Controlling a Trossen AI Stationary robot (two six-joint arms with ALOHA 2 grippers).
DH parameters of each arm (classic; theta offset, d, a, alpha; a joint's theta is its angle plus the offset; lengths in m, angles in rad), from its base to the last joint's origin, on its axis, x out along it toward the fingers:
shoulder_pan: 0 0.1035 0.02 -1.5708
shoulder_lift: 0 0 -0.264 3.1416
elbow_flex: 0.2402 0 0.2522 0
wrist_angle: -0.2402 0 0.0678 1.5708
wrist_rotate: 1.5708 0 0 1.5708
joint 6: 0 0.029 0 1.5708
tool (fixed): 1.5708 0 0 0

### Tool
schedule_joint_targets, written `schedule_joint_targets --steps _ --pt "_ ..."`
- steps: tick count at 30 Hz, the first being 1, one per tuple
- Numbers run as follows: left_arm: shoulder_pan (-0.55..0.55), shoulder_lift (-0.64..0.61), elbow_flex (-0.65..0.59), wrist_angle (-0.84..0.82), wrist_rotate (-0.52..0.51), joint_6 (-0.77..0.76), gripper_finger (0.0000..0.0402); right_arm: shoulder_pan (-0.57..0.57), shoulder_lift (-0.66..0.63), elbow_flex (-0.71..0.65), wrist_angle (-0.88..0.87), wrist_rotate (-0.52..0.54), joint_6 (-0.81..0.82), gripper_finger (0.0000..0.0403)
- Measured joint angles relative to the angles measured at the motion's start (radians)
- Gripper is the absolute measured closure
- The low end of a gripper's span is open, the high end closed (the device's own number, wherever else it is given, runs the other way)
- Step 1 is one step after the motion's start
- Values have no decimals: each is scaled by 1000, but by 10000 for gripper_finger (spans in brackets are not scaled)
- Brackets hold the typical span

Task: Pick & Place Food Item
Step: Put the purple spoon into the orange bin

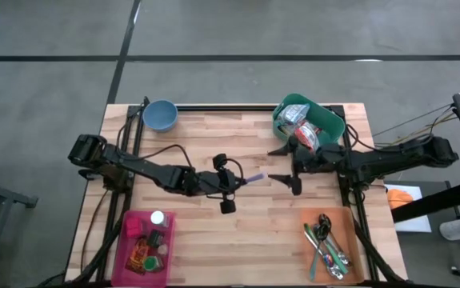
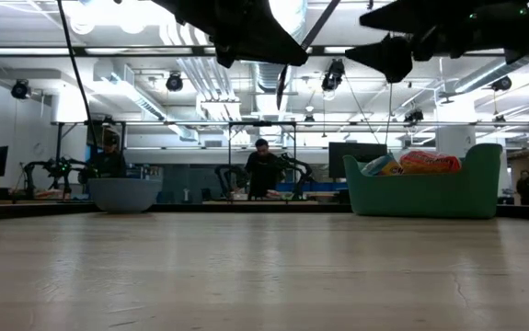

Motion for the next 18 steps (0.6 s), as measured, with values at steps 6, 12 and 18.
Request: schedule_joint_targets --steps 6,12,18 --pt "13 0 0 0 -6 -3 385 57 0 0 77 -41 -36 37" --pt "13 0 0 0 -6 -5 385 77 12 0 123 -30 -52 37" --pt "13 0 0 2 -6 -5 385 77 125 0 262 -17 -54 37"
